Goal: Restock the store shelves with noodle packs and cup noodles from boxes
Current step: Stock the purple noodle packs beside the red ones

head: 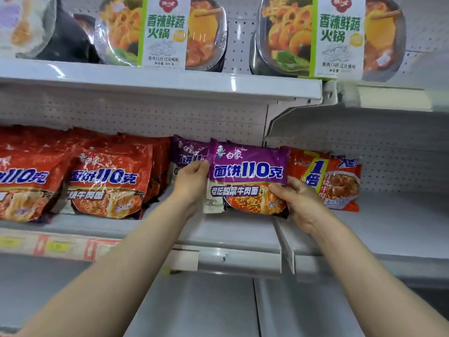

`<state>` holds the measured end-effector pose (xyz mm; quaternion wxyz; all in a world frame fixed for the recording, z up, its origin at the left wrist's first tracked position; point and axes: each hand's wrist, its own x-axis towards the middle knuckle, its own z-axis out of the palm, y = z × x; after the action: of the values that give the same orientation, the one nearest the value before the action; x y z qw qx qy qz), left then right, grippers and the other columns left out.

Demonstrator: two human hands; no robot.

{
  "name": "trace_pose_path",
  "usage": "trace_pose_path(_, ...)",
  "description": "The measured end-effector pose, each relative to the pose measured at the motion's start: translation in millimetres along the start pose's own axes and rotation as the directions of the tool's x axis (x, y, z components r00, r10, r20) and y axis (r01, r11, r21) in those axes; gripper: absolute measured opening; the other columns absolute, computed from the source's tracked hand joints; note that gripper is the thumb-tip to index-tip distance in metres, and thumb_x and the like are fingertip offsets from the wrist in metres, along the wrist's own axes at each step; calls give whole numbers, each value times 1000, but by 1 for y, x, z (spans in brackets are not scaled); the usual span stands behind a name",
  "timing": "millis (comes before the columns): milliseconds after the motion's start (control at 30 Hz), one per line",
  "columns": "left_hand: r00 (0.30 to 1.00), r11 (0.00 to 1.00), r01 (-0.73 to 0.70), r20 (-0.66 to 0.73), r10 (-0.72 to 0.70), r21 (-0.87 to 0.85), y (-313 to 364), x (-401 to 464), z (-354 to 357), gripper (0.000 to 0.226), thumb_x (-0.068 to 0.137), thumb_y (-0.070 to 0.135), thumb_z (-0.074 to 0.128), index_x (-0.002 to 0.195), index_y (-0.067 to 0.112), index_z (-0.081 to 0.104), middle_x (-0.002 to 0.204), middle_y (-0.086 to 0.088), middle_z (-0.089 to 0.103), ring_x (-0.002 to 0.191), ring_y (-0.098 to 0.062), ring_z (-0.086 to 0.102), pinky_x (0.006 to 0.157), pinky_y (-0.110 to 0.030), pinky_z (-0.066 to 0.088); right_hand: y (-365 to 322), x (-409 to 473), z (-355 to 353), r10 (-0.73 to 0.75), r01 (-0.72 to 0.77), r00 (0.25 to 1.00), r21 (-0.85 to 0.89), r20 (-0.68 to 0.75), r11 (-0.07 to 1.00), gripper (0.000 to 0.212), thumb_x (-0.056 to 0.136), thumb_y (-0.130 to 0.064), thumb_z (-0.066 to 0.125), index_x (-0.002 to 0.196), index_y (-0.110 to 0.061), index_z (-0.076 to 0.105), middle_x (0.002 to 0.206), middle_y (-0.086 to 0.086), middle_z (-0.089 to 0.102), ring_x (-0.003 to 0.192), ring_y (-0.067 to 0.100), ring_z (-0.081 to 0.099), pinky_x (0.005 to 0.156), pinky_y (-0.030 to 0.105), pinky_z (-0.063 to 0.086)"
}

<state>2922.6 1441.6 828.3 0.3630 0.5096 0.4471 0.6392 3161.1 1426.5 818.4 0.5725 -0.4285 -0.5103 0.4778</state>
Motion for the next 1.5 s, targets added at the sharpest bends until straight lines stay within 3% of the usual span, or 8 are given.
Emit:
trace_pose_path(133, 967, 984, 180, 181, -178, 5, 4, 40, 2, 21, 102, 31, 57, 111, 14, 66, 94, -5, 77, 81, -20, 71, 75, -35, 56, -3, 29, 1, 19, -20, 998, -8, -54, 1000, 36, 81, -15, 80, 114, -22, 67, 101, -1, 79, 99, 20, 73, 89, 41, 57)
trace_pose_path(267, 922, 965, 263, 290, -256, 16, -1, 66, 9, 48, 82, 8, 80, 125, 9, 59, 108, -14, 75, 98, -34, 73, 91, -57, 56, 3, 65, 1, 19, -20, 993, -6, -116, 1000, 30, 83, -14, 79, 110, -23, 68, 100, -3, 79, 96, 16, 73, 81, 35, 56)
trace_pose_path(400, 940, 960, 279, 200, -275, 6, -13, 80, 25, 25, 79, -5, 79, 91, 9, 61, 108, -18, 73, 99, -35, 71, 92, -54, 56, 13, 99, 1, -24, 9, 984, -84, -179, 996, 44, 82, -15, 82, 122, -15, 66, 108, 4, 77, 100, 20, 73, 92, 39, 57)
trace_pose_path(533, 942, 950, 312, 133, -309, -2, -31, 104, 37, 41, 71, 8, 89, 103, 7, 63, 119, -20, 69, 103, -34, 70, 94, -51, 56, 15, 124, 1, -94, 46, 960, -183, -265, 982, 40, 85, -12, 79, 122, -14, 63, 101, 0, 73, 92, 16, 70, 81, 31, 56)
trace_pose_path(733, 959, 950, 261, 62, -275, 174, -46, 126, 45, 73, 78, 33, 86, 138, 3, 56, 146, -12, 54, 132, -30, 54, 109, -34, 44, 24, 142, 7, -179, 40, 903, -338, -391, 940, 36, 87, -13, 79, 119, -10, 61, 110, 6, 69, 85, 17, 65, 64, 25, 50)
trace_pose_path(967, 990, 940, 126, 15, -138, 316, -66, 135, 48, 51, 85, 28, 81, 127, 3, 64, 133, -11, 64, 110, -24, 61, 87, -23, 40, 36, 148, 12, -234, 40, 896, -455, -378, 889, 36, 84, -15, 82, 110, -16, 56, 109, 5, 67, 97, 23, 67, 84, 40, 58)
trace_pose_path(1167, 998, 872, -14, 54, -14, 490, -72, 131, 49, 22, 85, 32, 79, 84, 14, 66, 91, -5, 71, 73, -16, 58, 67, -25, 42, 46, 147, 8, -263, 0, 885, -567, -383, 824, 34, 84, -18, 82, 104, -17, 55, 95, -1, 63, 92, 21, 65, 80, 34, 54)
trace_pose_path(1500, 996, 911, -25, 89, -12, 412, -75, 136, 55, 37, 86, 28, 78, 118, 9, 70, 110, -6, 73, 103, -24, 68, 96, -39, 54, 46, 147, 13, -337, -9, 854, -659, -396, 752, 28, 89, -20, 76, 100, -15, 51, 94, 0, 59, 88, 20, 59, 75, 31, 47)
